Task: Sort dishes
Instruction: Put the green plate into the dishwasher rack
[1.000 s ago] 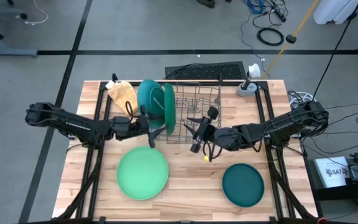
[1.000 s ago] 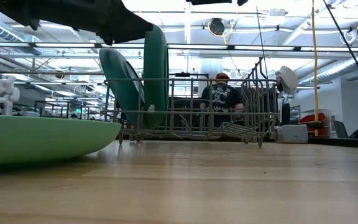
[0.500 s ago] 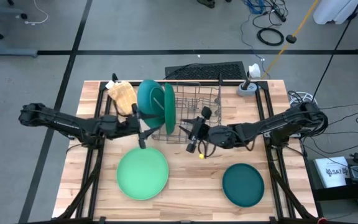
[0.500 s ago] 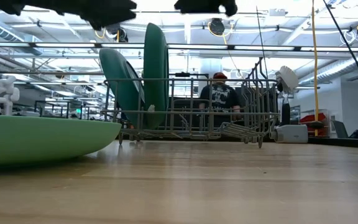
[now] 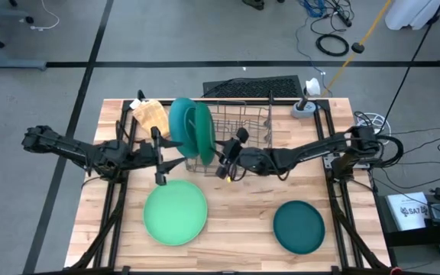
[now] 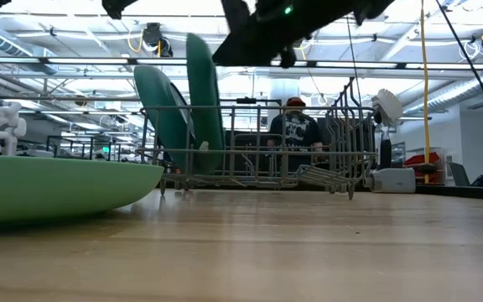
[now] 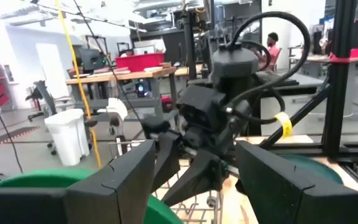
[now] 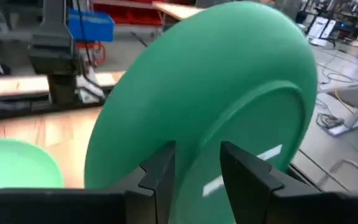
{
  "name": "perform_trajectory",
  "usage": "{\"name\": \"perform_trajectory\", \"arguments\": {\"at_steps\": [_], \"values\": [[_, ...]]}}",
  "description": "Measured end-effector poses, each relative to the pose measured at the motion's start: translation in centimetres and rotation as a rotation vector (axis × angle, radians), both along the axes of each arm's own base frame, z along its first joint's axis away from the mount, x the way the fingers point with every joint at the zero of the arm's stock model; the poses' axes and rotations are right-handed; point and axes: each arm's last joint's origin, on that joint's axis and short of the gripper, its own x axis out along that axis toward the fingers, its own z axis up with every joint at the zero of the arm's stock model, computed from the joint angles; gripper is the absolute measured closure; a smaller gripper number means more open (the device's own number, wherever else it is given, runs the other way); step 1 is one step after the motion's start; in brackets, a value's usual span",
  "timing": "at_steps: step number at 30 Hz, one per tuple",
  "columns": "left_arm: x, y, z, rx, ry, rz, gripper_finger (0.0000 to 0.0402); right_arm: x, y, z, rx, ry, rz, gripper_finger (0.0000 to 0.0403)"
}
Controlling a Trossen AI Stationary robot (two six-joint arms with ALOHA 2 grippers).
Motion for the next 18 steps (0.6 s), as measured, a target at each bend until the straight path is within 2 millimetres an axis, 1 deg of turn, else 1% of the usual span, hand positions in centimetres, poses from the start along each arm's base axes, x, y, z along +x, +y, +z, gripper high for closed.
{"name": "perform_trajectory", "arguments": {"at_steps": [5,9,12,18], "values": [[0.0,0.0,-0.6,0.005,0.064,0.006,0.0168,1.3,-0.9,-1.2,0.02,-0.062,0.062,0.0284],[0.1,0.0,-0.8,-0.014,0.082,0.005,0.0168,1.9,-1.4,-2.0,0.021,-0.071,0.101,0.0284],[0.1,0.0,-0.9,-0.031,0.08,0.005,0.0168,2.1,-1.5,-2.1,0.015,-0.083,0.124,0.0284],[0.1,0.0,-0.8,-0.044,0.077,0.006,0.0168,2.1,-1.5,-1.9,-0.019,-0.089,0.112,0.0284]]}}
